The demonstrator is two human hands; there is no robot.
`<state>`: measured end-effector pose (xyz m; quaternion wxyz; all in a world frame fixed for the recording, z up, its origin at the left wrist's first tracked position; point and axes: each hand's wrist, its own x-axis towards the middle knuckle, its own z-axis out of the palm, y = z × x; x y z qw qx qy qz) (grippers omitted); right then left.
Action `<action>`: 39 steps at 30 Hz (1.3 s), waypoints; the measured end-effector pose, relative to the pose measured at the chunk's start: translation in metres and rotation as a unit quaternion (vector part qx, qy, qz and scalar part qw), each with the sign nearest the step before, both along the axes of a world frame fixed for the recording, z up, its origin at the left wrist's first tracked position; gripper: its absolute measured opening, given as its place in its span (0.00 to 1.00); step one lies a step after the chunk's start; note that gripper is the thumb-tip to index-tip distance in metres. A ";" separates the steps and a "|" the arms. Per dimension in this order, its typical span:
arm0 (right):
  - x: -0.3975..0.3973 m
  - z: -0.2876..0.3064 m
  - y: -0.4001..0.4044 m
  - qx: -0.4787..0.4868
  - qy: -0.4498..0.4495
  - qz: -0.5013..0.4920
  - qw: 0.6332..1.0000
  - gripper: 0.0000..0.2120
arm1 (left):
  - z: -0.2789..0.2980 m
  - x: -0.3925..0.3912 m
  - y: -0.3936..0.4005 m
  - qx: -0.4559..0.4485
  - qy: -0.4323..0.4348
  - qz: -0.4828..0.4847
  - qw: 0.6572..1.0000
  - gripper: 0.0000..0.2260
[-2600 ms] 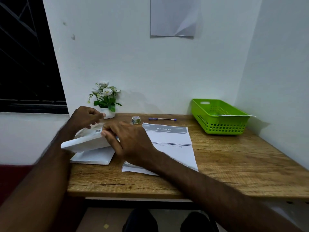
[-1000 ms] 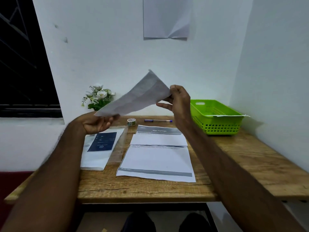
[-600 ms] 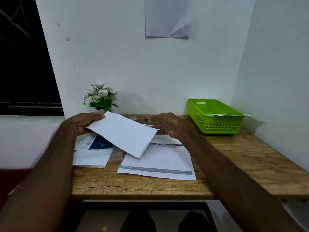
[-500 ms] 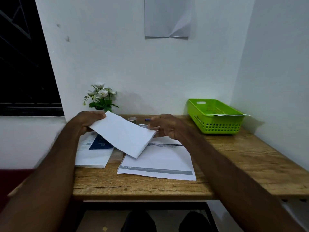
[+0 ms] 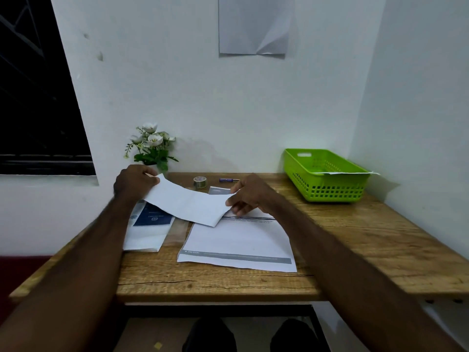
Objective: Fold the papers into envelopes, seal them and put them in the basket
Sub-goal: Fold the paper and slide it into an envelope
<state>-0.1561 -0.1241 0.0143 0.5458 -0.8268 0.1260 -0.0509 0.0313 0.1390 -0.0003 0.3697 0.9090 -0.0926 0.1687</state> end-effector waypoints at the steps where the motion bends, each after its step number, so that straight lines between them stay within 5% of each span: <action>1: 0.001 -0.001 0.000 -0.027 -0.001 -0.008 1.000 0.11 | -0.001 -0.001 -0.001 0.028 -0.012 0.009 0.999 0.11; 6: 0.002 -0.009 -0.002 -0.195 -0.017 -0.029 0.980 0.07 | 0.010 -0.019 -0.018 0.107 -0.101 0.014 0.989 0.14; 9: 0.003 -0.007 -0.005 -0.278 -0.024 -0.035 0.960 0.09 | 0.023 -0.042 -0.043 0.097 -0.085 -0.126 0.984 0.05; 15: -0.001 0.011 -0.034 -0.234 -0.043 -0.107 0.965 0.11 | 0.019 -0.081 -0.084 0.140 0.048 -0.339 0.929 0.13; 23: -0.024 0.022 -0.074 -0.257 0.051 -0.064 0.963 0.03 | 0.008 -0.090 -0.092 0.212 0.082 -0.359 0.905 0.22; 29: -0.031 0.025 -0.083 -0.287 0.114 -0.024 0.951 0.19 | 0.006 -0.092 -0.094 0.223 0.086 -0.357 0.903 0.29; 39: -0.041 0.030 -0.071 -0.327 0.184 0.002 0.927 0.25 | 0.002 -0.090 -0.095 0.224 0.095 -0.360 0.900 0.30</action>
